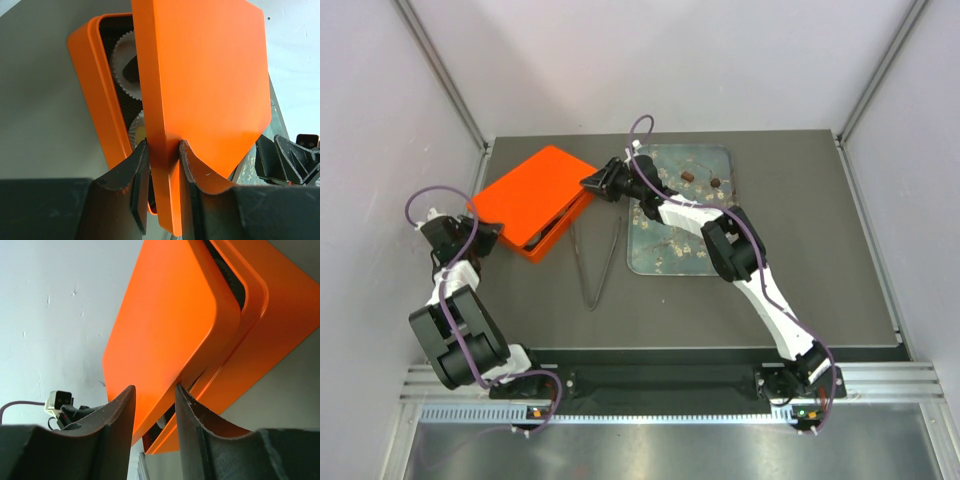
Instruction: Pack the chocolate
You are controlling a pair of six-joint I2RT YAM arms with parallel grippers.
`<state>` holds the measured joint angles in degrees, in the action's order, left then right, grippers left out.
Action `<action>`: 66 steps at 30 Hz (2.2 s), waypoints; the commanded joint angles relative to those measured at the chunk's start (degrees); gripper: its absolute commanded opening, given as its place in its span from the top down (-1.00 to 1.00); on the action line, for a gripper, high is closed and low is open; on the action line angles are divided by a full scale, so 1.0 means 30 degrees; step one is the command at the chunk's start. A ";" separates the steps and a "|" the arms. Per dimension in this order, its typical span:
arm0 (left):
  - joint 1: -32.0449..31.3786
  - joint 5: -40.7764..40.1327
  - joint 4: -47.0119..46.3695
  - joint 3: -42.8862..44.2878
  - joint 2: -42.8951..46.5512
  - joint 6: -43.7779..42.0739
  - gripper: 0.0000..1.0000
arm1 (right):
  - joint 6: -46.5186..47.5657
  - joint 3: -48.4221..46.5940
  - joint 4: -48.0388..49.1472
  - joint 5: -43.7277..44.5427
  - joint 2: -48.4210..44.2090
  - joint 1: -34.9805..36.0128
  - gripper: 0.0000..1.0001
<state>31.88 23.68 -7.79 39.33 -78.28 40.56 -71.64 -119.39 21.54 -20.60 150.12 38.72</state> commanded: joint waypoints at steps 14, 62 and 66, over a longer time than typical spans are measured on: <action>-0.0109 -0.0950 -0.0859 -0.0835 0.0107 0.0046 1.00 | -0.1111 0.0042 -0.2112 0.1008 -0.0910 0.0482 0.21; -0.0519 -0.3938 0.1539 -0.0397 -0.0215 -0.1390 0.29 | -0.1698 -0.1306 -0.1174 0.1417 0.1052 0.0306 0.58; -0.0490 -0.4464 0.2478 0.0160 -0.0069 -0.1478 0.14 | -0.1492 -0.1277 -0.1174 0.1476 0.1081 0.0247 0.59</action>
<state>30.00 15.42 -3.49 36.80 -78.43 39.33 -78.00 -120.92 17.12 -17.93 152.48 39.33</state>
